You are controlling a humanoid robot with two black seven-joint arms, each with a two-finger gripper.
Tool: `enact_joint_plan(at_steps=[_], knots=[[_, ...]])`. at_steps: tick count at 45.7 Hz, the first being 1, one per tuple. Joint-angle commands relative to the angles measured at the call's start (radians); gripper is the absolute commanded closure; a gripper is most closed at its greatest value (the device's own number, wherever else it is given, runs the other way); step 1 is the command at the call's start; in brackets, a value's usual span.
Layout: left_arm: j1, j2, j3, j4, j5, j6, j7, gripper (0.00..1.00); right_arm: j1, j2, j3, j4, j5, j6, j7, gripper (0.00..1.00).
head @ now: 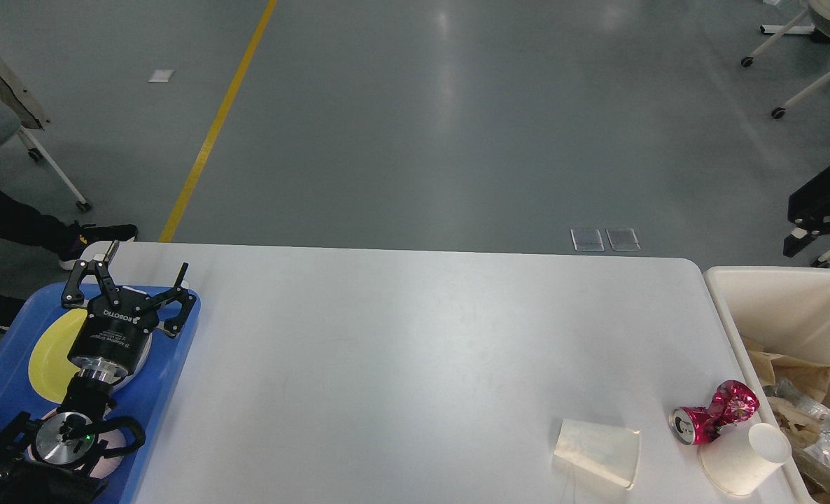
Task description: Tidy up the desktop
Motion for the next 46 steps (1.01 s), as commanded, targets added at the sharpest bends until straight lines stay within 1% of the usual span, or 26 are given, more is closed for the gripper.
enact_joint_plan(at_steps=[1,10,17,22,34,42,46], knots=[[0.000,0.000,0.000,0.000,0.000,0.000,0.000,0.03,-0.001,-0.006,0.001,0.000,0.000,0.000,0.000,0.02],[0.000,0.000,0.000,0.000,0.000,0.000,0.000,0.03,-0.019,-0.031,0.001,-0.001,-0.010,0.000,0.000,0.02],[0.000,0.000,0.000,0.000,0.000,0.000,0.000,0.03,-0.117,-0.054,0.038,-0.001,0.000,0.000,0.002,0.03],[0.000,0.000,0.000,0.000,0.000,0.000,0.000,0.03,-0.214,-0.098,0.087,-0.003,0.000,0.000,0.000,0.03],[0.000,0.000,0.000,0.000,0.000,0.000,0.000,0.03,-0.439,-0.195,0.227,-0.010,-0.004,-0.194,0.000,0.03],[0.000,0.000,0.000,0.000,0.000,0.000,0.000,0.03,-0.590,-0.198,0.308,-0.017,-0.007,-0.271,0.002,0.03],[0.000,0.000,0.000,0.000,0.000,0.000,0.000,0.03,-0.714,-0.192,0.368,-0.035,-0.007,-0.348,0.000,0.03]])
